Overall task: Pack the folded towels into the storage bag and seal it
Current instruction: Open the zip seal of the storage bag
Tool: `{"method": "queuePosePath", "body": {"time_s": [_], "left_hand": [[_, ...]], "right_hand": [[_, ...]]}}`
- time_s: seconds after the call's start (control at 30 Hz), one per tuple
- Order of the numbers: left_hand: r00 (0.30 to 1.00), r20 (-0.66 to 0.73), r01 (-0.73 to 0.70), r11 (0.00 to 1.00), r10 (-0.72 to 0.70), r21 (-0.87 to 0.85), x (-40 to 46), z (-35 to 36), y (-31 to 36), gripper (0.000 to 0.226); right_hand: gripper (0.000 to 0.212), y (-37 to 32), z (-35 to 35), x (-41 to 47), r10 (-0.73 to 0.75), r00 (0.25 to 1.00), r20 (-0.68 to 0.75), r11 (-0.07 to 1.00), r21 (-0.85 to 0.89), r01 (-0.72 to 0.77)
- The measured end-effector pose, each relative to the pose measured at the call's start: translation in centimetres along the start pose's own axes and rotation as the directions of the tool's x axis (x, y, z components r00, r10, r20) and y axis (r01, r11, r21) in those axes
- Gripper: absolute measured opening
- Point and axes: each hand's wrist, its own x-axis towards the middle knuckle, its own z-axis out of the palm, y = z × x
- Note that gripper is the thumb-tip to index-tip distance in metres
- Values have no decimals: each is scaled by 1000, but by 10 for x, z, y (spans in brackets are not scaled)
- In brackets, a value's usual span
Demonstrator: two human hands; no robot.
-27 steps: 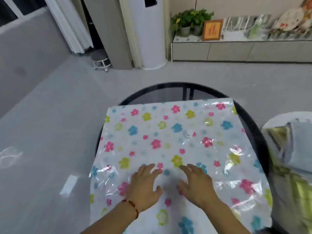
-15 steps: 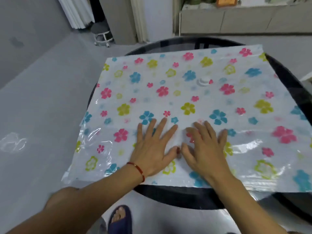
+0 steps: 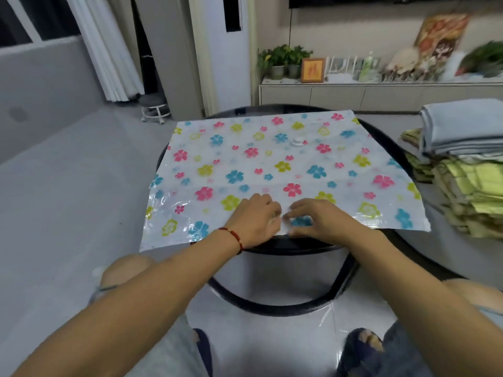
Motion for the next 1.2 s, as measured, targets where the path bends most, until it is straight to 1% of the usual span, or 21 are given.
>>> {"method": "queuePosePath", "body": {"time_s": [0.07,0.13,0.23,0.33,0.4,0.5,0.57,0.63,0.8,1.0,1.1,1.2], "left_hand": [[996,51,-66,989,73,-134,-12,-4,-5,39],[990,72,-108,977,123,-185,-13,-9,-16,42],[984,116,-110,970,138,-217,-1,-21,-32,39],[972,159,-142,972,172,-186,17,-31,-42,31],[965,174,-161,968,195,-194,25,-34,-46,30],[952,216,-178,968,215,-179,34,-33,-48,40],[947,248,-169,974,204,-153,39,-30,-47,42],[948,254,-153,974,192,-166,42,-28,-47,40],[956,213,-161,969,200,-187,36,-28,-46,35],[953,221,-186,976,207,-111,23,-34,-38,22],[947,218,-249,968,236,36,20,-35,-26,15],[950,233,-246,958,208,149,20,-34,-18,8]], "right_hand": [[38,0,-2,7,-14,1000,10,999,-32,15],[38,3,-3,15,-37,999,32,997,-70,39],[44,9,4,23,-118,990,73,980,-155,128],[48,14,12,31,-187,978,92,934,-293,206],[43,13,9,35,-204,976,82,942,-255,218],[36,11,0,39,-187,980,73,970,-144,196],[33,10,-1,41,-154,986,55,976,-145,161],[29,8,1,44,-112,993,28,978,-171,115],[22,5,-1,52,-57,997,45,982,-178,64],[16,-3,-6,50,-43,996,79,982,-181,56],[15,-8,-3,45,-66,995,72,965,-249,82],[17,-12,2,39,-92,995,27,932,-349,96]]}}
